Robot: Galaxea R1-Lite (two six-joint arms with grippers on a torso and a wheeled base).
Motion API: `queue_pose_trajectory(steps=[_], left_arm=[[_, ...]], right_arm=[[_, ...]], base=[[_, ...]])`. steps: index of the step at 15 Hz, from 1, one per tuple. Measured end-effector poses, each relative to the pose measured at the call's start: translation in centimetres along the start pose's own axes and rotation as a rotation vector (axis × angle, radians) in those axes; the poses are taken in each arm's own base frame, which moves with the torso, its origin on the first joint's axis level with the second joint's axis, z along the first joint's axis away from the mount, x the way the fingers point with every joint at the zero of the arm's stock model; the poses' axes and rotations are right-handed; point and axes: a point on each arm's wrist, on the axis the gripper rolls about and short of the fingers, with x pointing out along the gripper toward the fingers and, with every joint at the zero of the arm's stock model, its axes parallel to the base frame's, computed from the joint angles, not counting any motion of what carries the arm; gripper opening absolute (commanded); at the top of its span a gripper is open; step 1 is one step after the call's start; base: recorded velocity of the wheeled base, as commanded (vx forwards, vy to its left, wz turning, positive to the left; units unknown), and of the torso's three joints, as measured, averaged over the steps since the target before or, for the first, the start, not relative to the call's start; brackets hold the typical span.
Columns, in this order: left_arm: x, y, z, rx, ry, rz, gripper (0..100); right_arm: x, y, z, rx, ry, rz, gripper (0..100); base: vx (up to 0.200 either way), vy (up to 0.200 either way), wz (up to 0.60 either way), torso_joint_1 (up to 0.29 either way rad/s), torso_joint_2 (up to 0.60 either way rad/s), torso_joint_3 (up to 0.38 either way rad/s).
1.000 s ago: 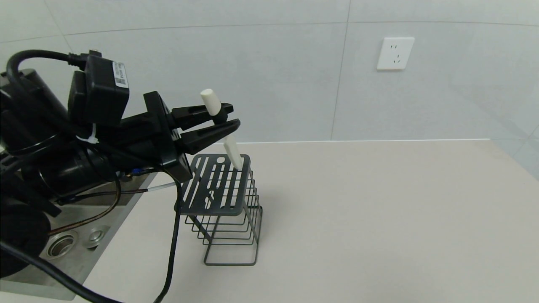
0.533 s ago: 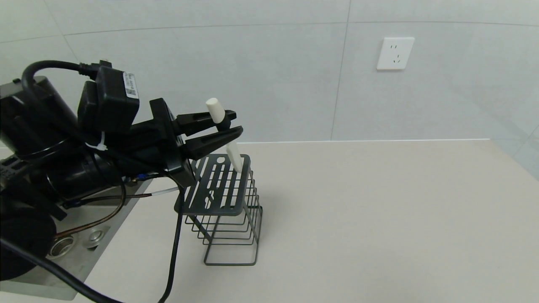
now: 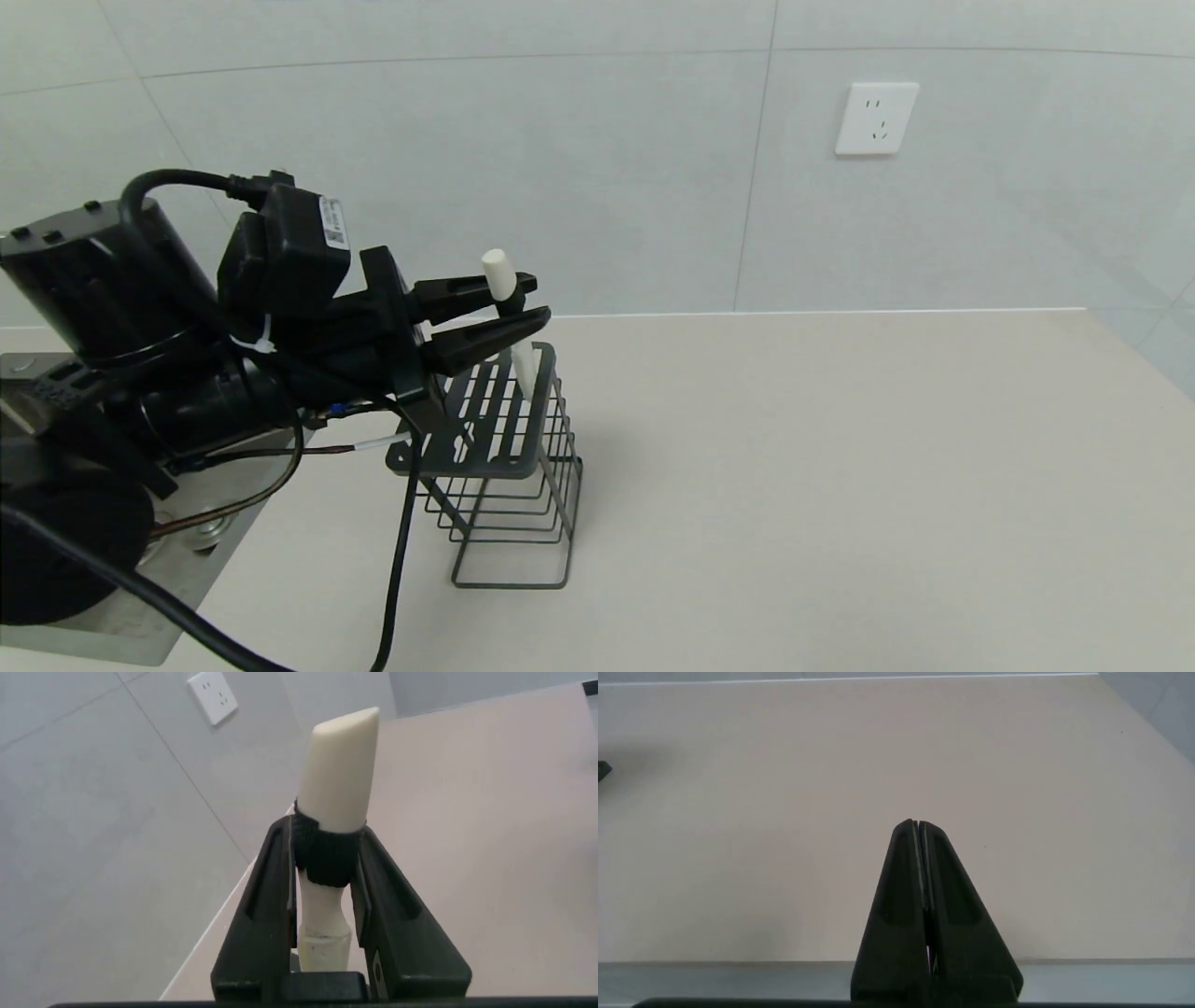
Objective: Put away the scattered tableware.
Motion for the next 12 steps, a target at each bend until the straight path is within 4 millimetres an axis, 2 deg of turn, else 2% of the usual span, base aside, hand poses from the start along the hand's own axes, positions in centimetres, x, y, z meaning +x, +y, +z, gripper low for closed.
queue_pose_trajectory(steps=[12], left_arm=[[0.2,-0.5,-2.2,-0.059,0.071,0.015,0]], right_arm=[[0.0,0.0,0.0,0.0,0.0,0.0,0]], base=[[0.0,0.0,0.0,0.0,0.0,0.0]])
